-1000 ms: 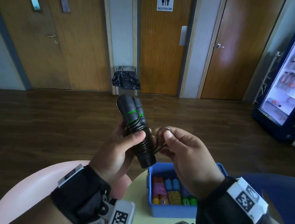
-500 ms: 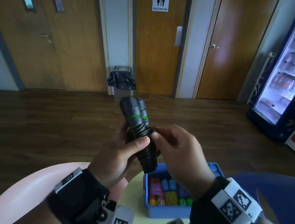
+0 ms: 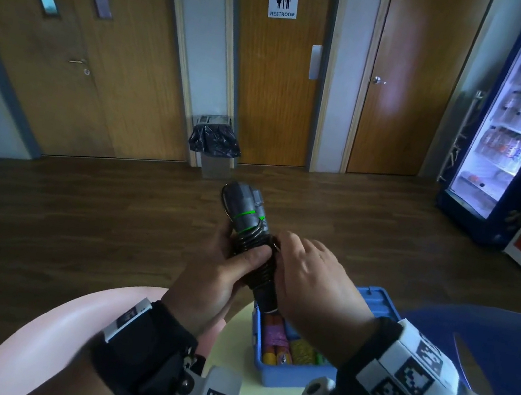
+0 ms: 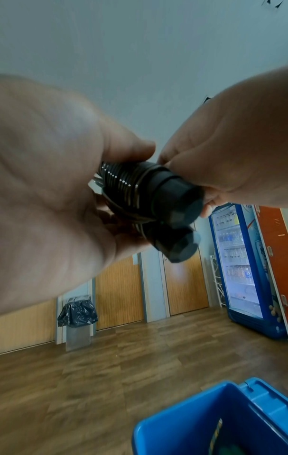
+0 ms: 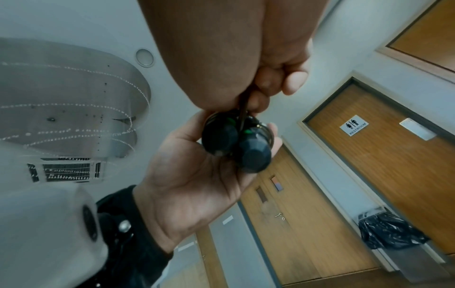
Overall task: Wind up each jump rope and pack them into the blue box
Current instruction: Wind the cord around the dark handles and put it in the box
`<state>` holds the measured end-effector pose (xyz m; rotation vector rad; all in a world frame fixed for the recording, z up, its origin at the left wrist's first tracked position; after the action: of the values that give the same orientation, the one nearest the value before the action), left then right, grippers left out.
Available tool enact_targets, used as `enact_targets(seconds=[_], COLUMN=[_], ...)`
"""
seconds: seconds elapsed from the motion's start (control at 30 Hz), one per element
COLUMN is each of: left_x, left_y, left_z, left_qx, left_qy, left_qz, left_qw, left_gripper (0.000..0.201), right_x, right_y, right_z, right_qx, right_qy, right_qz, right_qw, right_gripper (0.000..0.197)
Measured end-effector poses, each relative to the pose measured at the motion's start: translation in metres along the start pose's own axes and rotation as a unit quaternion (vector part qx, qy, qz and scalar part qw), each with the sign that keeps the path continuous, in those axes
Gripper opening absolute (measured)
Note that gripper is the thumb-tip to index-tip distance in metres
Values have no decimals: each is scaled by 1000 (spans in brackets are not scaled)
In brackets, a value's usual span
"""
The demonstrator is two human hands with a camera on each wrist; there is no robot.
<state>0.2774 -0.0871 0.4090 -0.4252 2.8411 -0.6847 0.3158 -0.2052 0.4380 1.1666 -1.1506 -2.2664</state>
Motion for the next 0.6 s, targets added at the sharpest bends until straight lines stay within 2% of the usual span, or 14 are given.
enact_targets(seconds=[0.13,0.2,0.3,0.43,0.53,0.6], left_x=[-1,-2,-3,-7,-8,-8], left_y=[3,3,2,-1,-2,-2], left_z=[5,8,9,4,2,4], left_qx=[22,43,91,150,170,171], left_qy=[14,27,51,61,70,76], left_qz=[-10,-12,-17,-14,-3,13], left_qw=[1000,999,994,987,983,982], left_gripper=[42,41,37,43,51,46], right_x=[-2,-3,-4,-1,3,3], right_y=[-4,-3,3,11,11,9], right_z=[-12,-13,-9,-11,-9,-9], right_qx=[3,7,-5,-108,-143,-162], right_qy=[4,8,15,-5,-27,-43], right_qz=[50,42,-24,-127,-152,-148], right_qw=[999,999,1000,986,978,975], right_gripper=[19,9,6,26,27,31])
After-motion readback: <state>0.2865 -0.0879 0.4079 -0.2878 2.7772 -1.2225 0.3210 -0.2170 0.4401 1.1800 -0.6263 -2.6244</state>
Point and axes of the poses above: each hand's wrist, its own x-axis away from the middle knuckle, its own y-axis out of the back of the hand, z = x × y, the point moved 5 cm from there along -x, towards the middle knuckle, and after that the axes turned 4 degrees about -z, right-handed, at the moved point
